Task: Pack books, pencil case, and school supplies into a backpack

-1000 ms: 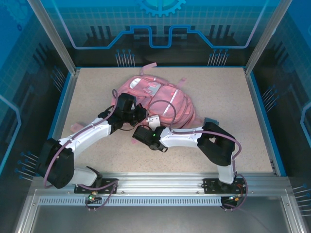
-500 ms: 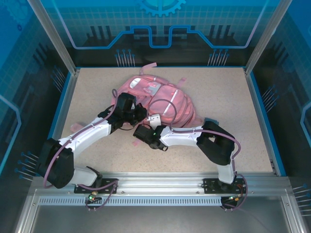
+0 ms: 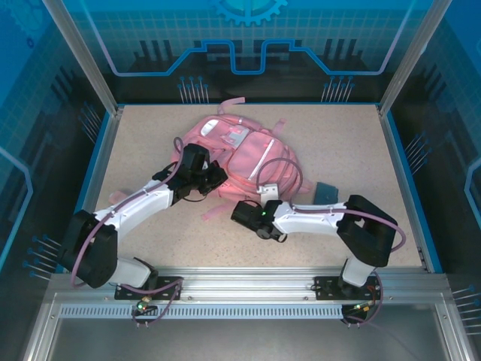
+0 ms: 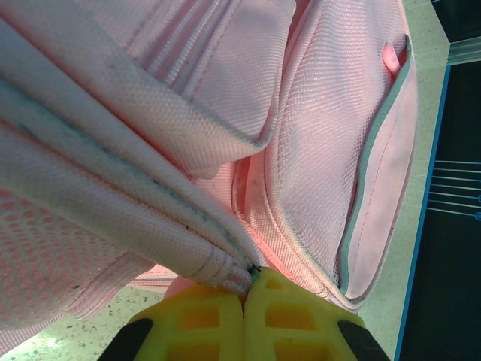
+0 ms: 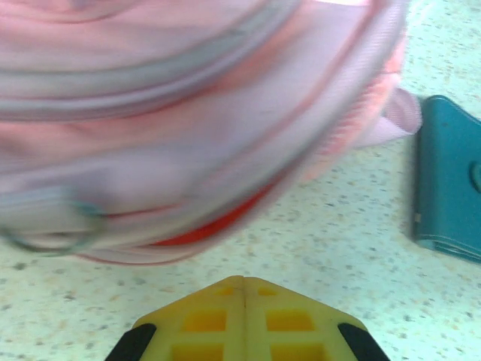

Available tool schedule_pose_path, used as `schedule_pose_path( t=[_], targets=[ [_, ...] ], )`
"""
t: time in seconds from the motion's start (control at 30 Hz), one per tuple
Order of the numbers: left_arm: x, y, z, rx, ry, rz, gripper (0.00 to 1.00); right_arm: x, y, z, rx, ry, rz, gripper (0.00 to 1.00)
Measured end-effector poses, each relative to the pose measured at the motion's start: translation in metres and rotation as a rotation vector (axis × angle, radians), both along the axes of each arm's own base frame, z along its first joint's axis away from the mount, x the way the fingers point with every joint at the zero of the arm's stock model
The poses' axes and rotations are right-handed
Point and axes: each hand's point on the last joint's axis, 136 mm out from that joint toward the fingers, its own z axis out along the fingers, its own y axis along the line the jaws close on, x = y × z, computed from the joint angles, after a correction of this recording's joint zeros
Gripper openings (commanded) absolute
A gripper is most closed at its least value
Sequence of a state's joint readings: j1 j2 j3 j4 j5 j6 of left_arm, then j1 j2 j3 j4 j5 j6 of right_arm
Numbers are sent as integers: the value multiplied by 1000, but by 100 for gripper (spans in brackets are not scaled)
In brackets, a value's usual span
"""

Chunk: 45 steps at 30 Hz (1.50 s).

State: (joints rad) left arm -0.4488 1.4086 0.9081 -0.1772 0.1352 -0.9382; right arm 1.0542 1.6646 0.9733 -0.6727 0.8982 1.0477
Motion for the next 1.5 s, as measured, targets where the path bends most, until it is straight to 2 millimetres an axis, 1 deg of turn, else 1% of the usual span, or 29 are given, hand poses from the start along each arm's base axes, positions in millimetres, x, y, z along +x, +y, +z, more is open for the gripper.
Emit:
schedule_pose_path(
  t=[0.07,0.13,0.17,0.2,0.27,0.33,0.4,0.5,0.53,0.67,0.8,0.9,1.0,1.1,1.17,1.2,1.3,1.33,1.37,1.43,1.5],
  targets=[
    [0,0,0,1,-2,-1,0,1,-9,6,8,-8,-20,2],
    [0,0,0,1,-1,-2,0,2,-15,12,26,-19,-26,7],
    [0,0,0,1,-3,-2,0,2,-16,14,37,-21,-17,12],
    [0,0,0,2,-3,-4,0,2,-15,17,59,-22,0,20],
    [0,0,0,5,-5,-6,0,1,-7,20,119,-8,53,30],
    [0,0,0,12,-10,-14,0,0,4,21,222,24,116,47],
    [0,1,1,17,-14,-18,0,1,13,25,325,52,160,58],
    [1,7,3,28,-25,-18,0,6,25,38,458,76,208,69],
    [2,11,4,33,-28,-13,1,8,29,42,496,89,230,71],
    [4,28,7,60,-43,-2,2,18,36,52,613,147,256,73],
    [5,47,9,89,-58,2,3,45,32,69,693,165,231,74],
    [5,58,8,108,-67,-14,2,66,34,82,685,178,252,74],
    [5,64,7,118,-74,-48,2,89,49,91,644,196,333,74],
    [4,64,8,125,-90,-87,4,106,62,85,602,233,404,75],
    [4,64,7,132,-99,-108,8,116,65,76,576,267,410,75],
    [4,64,5,138,-100,-117,13,119,64,71,565,284,402,75],
    [4,65,-1,159,-95,-137,36,126,58,61,570,322,332,74],
    [4,66,-2,163,-91,-138,42,125,55,59,579,332,302,74],
    [4,67,-2,170,-95,-141,46,124,52,58,589,339,276,74],
    [0,69,0,180,-106,-140,50,122,46,56,616,343,225,74],
    [-9,73,1,190,-118,-136,53,114,40,54,643,354,178,74]
  ],
)
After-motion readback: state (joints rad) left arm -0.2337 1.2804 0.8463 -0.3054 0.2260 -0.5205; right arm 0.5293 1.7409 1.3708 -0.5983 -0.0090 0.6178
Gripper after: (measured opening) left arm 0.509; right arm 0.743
